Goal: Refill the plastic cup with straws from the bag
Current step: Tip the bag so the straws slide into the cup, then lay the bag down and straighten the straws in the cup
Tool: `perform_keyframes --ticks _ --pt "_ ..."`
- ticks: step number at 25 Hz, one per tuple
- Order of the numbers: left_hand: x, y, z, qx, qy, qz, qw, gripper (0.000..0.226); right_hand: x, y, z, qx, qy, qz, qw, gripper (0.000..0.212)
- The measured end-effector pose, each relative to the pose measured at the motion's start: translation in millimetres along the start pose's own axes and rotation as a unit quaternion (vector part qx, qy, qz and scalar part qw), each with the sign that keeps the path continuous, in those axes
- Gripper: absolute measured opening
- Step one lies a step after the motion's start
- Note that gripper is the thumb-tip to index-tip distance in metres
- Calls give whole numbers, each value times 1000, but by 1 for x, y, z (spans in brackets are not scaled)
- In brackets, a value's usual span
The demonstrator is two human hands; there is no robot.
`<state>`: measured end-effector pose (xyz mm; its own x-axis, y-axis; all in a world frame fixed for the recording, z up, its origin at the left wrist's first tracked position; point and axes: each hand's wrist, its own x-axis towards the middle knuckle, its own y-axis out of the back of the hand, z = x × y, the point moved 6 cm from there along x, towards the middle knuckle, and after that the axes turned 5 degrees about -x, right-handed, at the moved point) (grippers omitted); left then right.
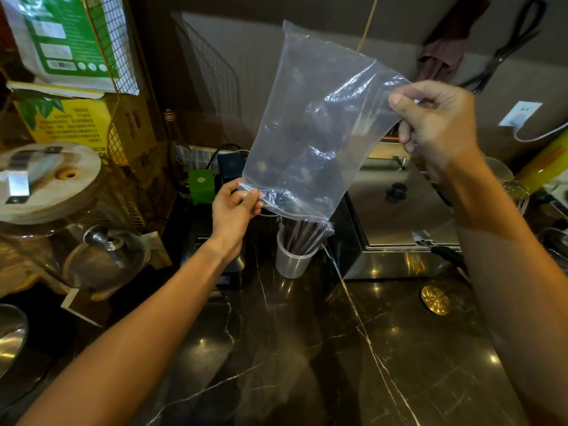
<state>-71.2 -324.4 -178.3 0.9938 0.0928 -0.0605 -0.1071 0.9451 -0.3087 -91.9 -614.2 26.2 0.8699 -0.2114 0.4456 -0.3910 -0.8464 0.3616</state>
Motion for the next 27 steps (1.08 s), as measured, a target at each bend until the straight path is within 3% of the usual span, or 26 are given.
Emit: perform_keyframes --ticks 7,10,13,18,23,27 --pt "-11 4 2 -19 -2 -3 1000 24 -24 10 12 5 -21 16 1000 9" --pt "-27 9 -7 -3 5 23 1000 9 -53 27 35 25 -84 40 995 8" --pt "-43 14 -27 -34 33 -6 999 13 -88 34 53 62 -162 17 985 9" --pt "-80 22 -72 -32 107 12 994 17 -169 29 101 82 -280 -39 956 15" --pt "-120 29 -130 -3 169 25 985 11 -250 38 172 72 -412 -100 903 22" --pt "-146 18 -168 31 216 -5 976 14 -304 58 228 86 -463 -86 878 21"
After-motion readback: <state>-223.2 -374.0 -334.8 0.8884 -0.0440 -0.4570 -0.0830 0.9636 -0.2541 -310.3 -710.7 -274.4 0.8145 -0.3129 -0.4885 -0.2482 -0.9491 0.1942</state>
